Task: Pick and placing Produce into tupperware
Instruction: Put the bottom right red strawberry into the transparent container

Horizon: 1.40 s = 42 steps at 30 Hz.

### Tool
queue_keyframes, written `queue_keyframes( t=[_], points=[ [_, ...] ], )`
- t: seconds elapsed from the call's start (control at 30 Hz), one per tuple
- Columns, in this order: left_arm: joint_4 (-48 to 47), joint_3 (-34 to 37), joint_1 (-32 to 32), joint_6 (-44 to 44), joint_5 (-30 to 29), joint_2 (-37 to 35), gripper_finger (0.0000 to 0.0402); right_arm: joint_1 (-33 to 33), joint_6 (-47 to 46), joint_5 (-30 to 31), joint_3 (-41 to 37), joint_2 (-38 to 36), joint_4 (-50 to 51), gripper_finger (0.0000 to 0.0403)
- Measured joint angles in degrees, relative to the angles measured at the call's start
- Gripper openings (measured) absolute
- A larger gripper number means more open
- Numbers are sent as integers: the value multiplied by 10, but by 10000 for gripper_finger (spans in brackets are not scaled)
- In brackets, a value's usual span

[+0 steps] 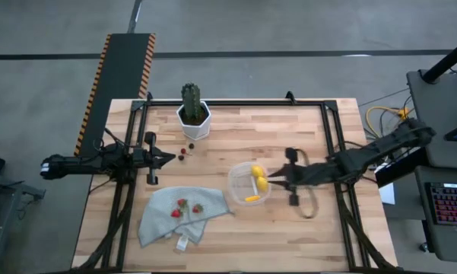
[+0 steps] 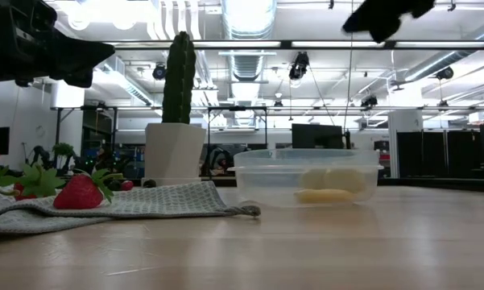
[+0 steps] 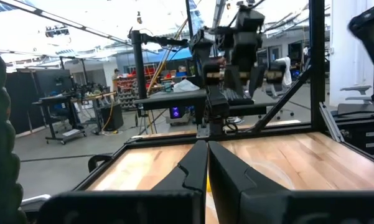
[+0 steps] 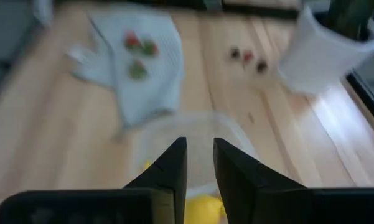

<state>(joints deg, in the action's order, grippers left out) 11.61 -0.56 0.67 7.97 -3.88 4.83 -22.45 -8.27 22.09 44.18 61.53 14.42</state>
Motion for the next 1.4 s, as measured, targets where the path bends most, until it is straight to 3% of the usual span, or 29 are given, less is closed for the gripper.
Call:
queue_keyframes(
  t=[0.17, 0.27, 0.47, 0.63, 0.8, 1.23, 1.4],
  points=[
    [19, 0, 0, 0, 0, -1, 0, -11, 53, -38, -164, -117, -246, 83],
    [19, 0, 0, -1, 0, 0, 0, -5, 52, -83, -227, -163, -319, 85],
    [16, 0, 0, -1, 0, 0, 0, 29, 63, -182, -280, -235, -338, 79],
    [15, 1, 0, 1, 0, 1, 0, 85, 67, -180, -291, -320, -264, 64],
    [15, 1, 0, 32, -1, 0, 0, 83, 60, -170, -292, -407, -146, 59],
    [17, 1, 0, 30, -1, 0, 0, 77, 108, -150, -403, -557, -196, 59],
    [16, 1, 0, 29, 0, 3, 0, 103, 139, -146, -423, -592, -229, 58]
  ],
)
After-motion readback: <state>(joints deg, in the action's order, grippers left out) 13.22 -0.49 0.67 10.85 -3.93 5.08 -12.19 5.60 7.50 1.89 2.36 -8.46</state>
